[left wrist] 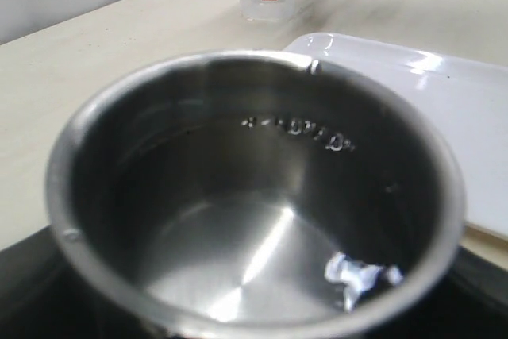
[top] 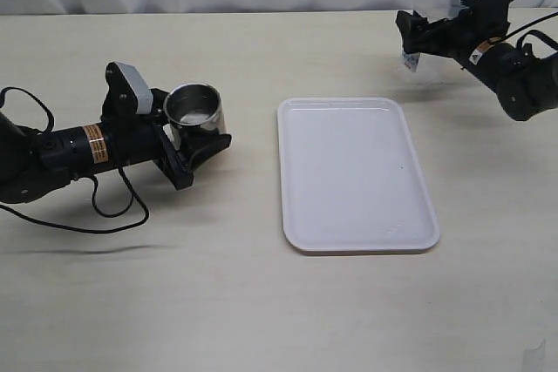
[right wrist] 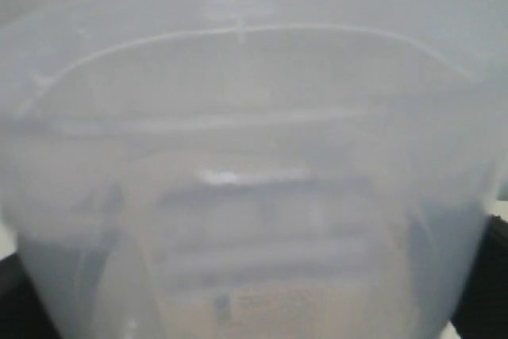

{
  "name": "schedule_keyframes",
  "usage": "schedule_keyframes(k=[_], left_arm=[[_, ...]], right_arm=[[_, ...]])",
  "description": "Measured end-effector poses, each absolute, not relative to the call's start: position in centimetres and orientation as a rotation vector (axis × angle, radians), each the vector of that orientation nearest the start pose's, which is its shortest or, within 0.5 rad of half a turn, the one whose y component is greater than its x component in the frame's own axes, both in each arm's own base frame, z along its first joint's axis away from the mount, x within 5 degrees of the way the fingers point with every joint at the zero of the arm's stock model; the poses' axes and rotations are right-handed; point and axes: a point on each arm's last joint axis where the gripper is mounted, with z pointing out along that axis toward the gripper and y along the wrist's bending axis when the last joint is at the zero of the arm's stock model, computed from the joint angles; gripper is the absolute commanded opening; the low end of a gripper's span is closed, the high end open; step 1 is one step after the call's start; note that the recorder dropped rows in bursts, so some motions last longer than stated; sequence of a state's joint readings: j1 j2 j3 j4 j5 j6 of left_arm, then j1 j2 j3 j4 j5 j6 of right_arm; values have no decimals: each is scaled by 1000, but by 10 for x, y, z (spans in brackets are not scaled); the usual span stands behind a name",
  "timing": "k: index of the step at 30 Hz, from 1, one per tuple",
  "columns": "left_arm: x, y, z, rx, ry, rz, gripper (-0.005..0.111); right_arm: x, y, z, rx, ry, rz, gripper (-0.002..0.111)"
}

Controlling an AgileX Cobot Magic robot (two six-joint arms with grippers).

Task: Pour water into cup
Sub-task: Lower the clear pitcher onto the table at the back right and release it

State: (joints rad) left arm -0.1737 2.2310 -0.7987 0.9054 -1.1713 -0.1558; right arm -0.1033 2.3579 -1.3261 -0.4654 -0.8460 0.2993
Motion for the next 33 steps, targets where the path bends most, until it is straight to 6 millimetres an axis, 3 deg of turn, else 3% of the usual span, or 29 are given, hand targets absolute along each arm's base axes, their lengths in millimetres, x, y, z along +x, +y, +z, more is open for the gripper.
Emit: schedule_keyframes(k=[2, 10, 20, 33], left_arm=[[323, -123, 60, 937, 1631, -691, 0], [324, -123, 60, 929, 1633, -686, 0], [324, -123, 60, 926, 1634, -684, 0], [324, -123, 60, 926, 1634, -684, 0]], right_arm=[[477, -19, 91, -183, 1713, 202, 109], [477, -19, 91, -191, 1735, 193, 110], [477, -23, 124, -197, 1770, 132, 110], [476, -24, 141, -194, 1766, 113, 110]])
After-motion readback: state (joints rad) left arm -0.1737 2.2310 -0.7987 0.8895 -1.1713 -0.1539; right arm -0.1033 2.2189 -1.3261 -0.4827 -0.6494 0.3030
